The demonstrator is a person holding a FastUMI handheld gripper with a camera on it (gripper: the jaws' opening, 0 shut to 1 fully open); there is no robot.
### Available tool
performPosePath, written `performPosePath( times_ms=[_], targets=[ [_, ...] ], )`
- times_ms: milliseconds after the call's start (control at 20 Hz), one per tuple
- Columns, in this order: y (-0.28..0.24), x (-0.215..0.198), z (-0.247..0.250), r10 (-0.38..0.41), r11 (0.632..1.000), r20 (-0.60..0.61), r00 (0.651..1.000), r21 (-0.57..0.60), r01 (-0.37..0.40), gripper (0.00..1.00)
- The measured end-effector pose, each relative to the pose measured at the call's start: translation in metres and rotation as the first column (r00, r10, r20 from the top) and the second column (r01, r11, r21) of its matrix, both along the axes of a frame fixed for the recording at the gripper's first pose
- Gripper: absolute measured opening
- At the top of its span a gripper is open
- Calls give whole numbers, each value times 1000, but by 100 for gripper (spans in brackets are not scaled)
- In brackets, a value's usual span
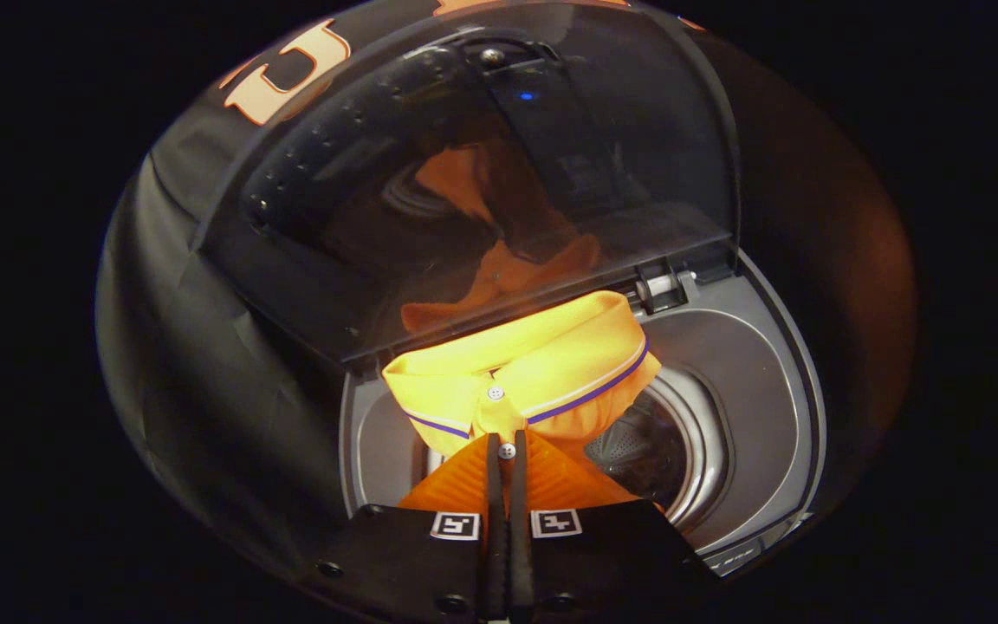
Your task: Put the clothes into the washing machine and then close the washing machine lid.
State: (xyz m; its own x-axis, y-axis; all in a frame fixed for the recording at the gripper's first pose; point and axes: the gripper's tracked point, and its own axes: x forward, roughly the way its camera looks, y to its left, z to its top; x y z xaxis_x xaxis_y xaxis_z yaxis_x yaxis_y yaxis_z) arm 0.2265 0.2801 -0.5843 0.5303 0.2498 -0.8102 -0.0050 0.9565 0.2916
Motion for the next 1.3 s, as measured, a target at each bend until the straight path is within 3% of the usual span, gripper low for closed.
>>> performPosePath(
  times_ms=[350,650,800,850,1150,1300],
  targets=[
    [-13,-4,-49,-13,996,-85,996,-84,6,8],
    [-18,0,-55,-29,994,-91,995,-110,19,8],
    [-19,-3,-56,-25,993,-97,995,-114,13,13],
    [-19,-3,-55,-18,992,-96,995,-125,6,18],
    [-20,-7,-50,19,988,-92,996,-151,-33,88],
    [-19,-6,-44,47,983,-69,997,-176,-58,99]
  ],
)
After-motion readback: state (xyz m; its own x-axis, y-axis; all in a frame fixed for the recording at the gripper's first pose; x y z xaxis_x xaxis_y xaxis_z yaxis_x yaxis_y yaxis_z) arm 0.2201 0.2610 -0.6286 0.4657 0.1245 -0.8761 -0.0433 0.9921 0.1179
